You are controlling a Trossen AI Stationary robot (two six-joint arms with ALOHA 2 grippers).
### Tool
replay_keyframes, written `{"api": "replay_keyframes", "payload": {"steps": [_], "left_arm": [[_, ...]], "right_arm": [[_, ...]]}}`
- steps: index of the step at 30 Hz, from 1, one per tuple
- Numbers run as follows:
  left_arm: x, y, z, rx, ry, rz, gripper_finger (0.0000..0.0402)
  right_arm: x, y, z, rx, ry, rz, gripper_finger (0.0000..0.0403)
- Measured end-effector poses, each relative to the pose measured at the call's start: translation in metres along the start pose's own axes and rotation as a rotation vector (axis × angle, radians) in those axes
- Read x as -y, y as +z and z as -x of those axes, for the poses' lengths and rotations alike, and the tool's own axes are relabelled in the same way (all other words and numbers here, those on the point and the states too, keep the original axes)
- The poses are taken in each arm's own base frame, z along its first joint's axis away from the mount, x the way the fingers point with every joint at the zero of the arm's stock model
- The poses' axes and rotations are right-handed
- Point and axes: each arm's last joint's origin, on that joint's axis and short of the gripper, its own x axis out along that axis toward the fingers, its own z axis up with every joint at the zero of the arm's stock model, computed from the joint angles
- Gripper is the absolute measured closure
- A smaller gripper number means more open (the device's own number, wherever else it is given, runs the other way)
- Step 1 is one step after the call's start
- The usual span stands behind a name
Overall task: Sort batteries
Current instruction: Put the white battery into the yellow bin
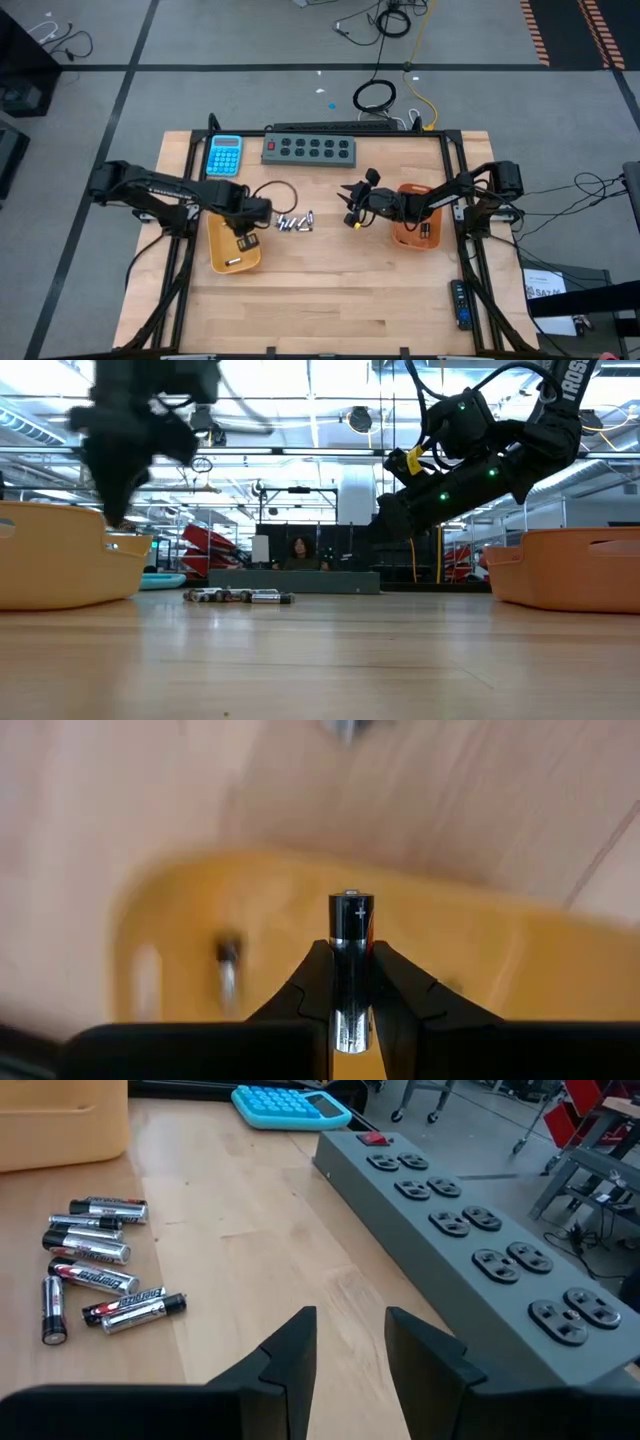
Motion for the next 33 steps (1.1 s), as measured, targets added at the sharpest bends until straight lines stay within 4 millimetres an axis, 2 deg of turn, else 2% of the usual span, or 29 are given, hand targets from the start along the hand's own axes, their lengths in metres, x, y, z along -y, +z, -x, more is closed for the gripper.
{"api": "replay_keyframes", "payload": {"steps": [11,17,22,33], "left_arm": [[-0.014,-0.051,-0.051,-0.013,-0.085,0.180,0.0358],[-0.023,-0.066,-0.071,-0.061,-0.045,0.281,0.0274],[-0.024,-0.065,-0.070,-0.045,-0.017,0.261,0.0233],[-0.014,-0.046,-0.042,0.070,-0.035,0.134,0.0227]], "right_arm": [[0.000,-0.002,0.000,-0.017,0.000,-0.019,0.0291],[0.000,-0.002,0.000,-0.015,0.000,-0.020,0.0291],[0.000,-0.002,0.000,-0.013,-0.002,-0.021,0.0291],[0.000,-0.002,0.000,-0.013,-0.002,-0.021,0.0291]]}}
